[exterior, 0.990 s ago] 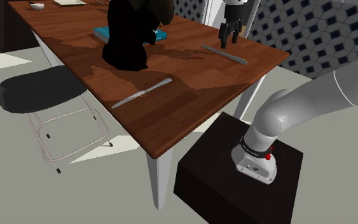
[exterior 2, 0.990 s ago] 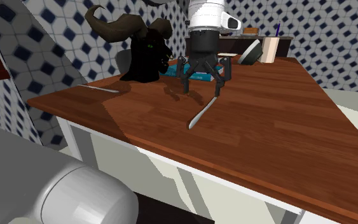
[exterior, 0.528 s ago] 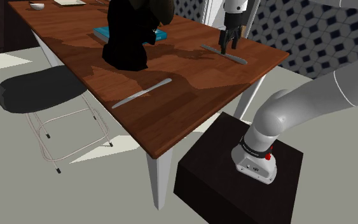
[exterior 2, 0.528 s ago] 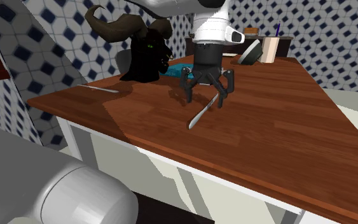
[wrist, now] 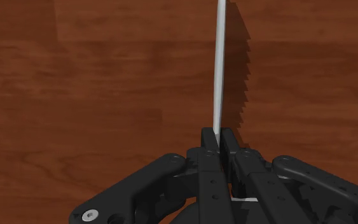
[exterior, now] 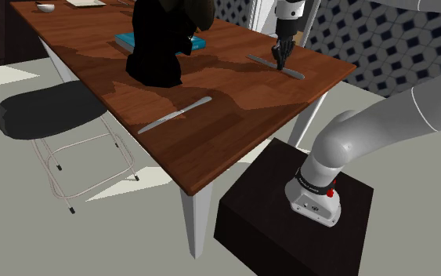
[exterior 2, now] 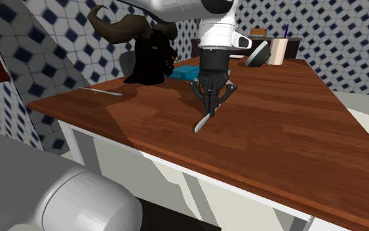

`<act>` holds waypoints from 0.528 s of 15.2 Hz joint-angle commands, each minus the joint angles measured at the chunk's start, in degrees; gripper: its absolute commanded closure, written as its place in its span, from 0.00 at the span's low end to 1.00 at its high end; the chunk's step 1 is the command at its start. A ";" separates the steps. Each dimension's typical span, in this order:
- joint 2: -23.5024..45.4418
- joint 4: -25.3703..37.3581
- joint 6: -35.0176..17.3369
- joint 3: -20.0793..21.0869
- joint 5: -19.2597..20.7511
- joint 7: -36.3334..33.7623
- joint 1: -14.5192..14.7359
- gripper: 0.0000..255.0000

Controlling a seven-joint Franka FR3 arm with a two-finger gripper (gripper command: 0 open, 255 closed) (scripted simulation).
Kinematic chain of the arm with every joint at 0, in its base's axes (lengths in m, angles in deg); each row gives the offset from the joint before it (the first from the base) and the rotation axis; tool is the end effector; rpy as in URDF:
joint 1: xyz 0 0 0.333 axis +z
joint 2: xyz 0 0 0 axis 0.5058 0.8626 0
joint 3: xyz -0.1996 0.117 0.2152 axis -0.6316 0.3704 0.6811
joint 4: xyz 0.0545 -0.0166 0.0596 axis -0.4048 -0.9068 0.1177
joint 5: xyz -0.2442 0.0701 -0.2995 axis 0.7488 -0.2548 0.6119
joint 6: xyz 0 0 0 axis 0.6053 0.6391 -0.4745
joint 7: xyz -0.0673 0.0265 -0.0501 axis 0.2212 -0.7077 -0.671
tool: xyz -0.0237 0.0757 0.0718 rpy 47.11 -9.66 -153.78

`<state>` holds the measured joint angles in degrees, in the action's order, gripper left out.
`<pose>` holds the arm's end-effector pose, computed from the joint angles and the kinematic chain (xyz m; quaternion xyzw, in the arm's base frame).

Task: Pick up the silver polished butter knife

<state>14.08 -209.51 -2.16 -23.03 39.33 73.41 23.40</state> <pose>0.3296 -0.1655 0.5664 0.9952 -0.0660 -0.0703 0.0142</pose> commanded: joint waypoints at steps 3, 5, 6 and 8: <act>0.01 -0.02 0.00 0.00 0.00 0.00 0.00 1.00; 0.19 0.92 0.77 0.06 -0.07 0.09 0.04 1.00; 0.30 1.77 1.51 0.14 -0.13 0.16 0.07 1.00; 0.58 3.53 2.98 0.27 -0.26 0.30 0.13 1.00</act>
<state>14.55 -206.73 0.16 -22.82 39.13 73.65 23.50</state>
